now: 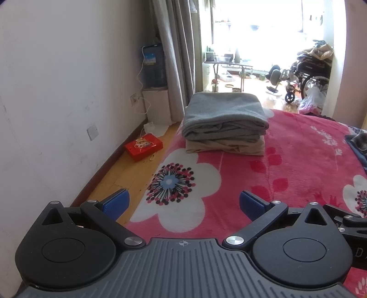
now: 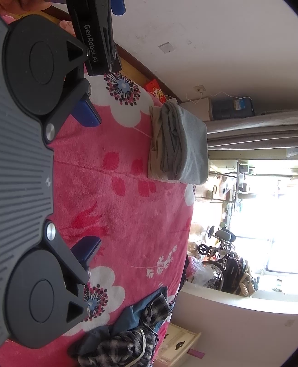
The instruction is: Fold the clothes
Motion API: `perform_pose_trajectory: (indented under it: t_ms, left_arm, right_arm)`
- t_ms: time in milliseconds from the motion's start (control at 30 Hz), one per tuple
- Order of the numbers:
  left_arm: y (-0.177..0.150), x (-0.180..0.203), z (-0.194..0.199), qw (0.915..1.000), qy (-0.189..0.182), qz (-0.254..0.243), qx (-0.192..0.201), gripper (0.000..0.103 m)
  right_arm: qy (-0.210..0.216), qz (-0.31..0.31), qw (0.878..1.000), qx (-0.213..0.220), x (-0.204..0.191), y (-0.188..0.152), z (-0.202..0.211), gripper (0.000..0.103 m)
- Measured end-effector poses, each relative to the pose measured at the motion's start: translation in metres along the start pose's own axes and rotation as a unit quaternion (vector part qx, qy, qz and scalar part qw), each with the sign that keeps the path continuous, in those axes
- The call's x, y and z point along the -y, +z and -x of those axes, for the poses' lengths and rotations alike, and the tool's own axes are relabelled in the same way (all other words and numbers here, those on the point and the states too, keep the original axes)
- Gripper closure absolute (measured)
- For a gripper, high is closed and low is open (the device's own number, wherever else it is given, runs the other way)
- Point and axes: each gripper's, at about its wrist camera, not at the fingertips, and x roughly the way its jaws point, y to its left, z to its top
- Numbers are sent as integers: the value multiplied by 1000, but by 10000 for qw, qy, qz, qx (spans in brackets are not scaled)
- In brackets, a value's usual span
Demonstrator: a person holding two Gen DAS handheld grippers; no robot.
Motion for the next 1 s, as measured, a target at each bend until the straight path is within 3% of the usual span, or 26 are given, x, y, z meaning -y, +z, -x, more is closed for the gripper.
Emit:
perform_pose_trajectory:
  t_ms: [1000]
  left_arm:
    - [1, -2, -1, 10000, 8, 20, -20, 0]
  right_arm:
    - [18, 43, 10000, -6, 0, 0, 0, 0]
